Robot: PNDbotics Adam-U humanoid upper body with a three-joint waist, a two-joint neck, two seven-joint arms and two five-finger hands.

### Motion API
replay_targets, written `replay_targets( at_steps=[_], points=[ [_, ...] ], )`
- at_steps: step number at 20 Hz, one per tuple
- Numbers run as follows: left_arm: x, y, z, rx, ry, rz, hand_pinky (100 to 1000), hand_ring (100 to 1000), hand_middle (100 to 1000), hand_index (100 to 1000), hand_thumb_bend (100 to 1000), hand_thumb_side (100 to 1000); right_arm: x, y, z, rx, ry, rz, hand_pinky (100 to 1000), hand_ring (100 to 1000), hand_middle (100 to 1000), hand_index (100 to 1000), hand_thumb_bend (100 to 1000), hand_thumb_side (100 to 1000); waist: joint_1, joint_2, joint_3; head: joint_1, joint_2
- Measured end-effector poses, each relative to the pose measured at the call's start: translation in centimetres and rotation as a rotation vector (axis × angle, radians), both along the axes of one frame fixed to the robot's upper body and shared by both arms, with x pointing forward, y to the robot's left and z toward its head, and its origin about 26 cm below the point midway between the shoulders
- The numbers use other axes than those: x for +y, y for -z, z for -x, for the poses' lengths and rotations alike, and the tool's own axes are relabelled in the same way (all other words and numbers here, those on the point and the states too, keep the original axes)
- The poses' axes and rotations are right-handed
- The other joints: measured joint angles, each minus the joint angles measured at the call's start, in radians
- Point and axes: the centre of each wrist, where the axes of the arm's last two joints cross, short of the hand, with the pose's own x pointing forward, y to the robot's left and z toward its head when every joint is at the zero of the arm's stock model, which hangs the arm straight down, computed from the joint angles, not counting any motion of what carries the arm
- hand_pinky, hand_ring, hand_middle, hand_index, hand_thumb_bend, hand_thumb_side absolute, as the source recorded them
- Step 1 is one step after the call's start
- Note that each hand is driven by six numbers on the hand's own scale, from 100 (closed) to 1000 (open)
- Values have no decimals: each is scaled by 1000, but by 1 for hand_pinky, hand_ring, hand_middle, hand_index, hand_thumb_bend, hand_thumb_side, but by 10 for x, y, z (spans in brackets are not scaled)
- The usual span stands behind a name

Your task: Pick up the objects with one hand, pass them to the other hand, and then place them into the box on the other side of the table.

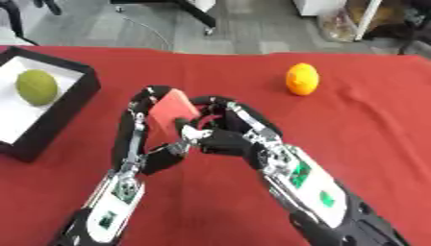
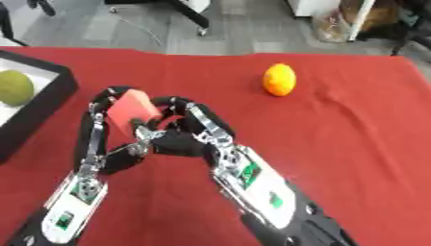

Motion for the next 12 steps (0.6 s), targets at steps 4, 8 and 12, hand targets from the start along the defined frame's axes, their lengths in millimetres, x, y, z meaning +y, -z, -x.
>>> replay_targets(
  at_steps=[4, 8, 12],
  points=[
    [0, -2, 0, -38, -20, 16, 712, 617, 592, 669, 100, 473, -1, -1, -1, -1, -49, -7, 569, 468, 484, 701, 228, 319, 0, 0, 0, 0, 0],
    [1, -9, 0, -80, -40, 32, 711, 615, 586, 663, 100, 473, -3, 3, -1, 7, -93, -10, 579, 492, 569, 812, 418, 490, 0, 0, -1, 2, 0],
    [3, -13, -1, -108, -59, 38, 709, 614, 582, 659, 100, 472, -3, 7, -1, 6, -125, -18, 597, 537, 693, 926, 561, 682, 0, 0, -3, 4, 0]
  ],
)
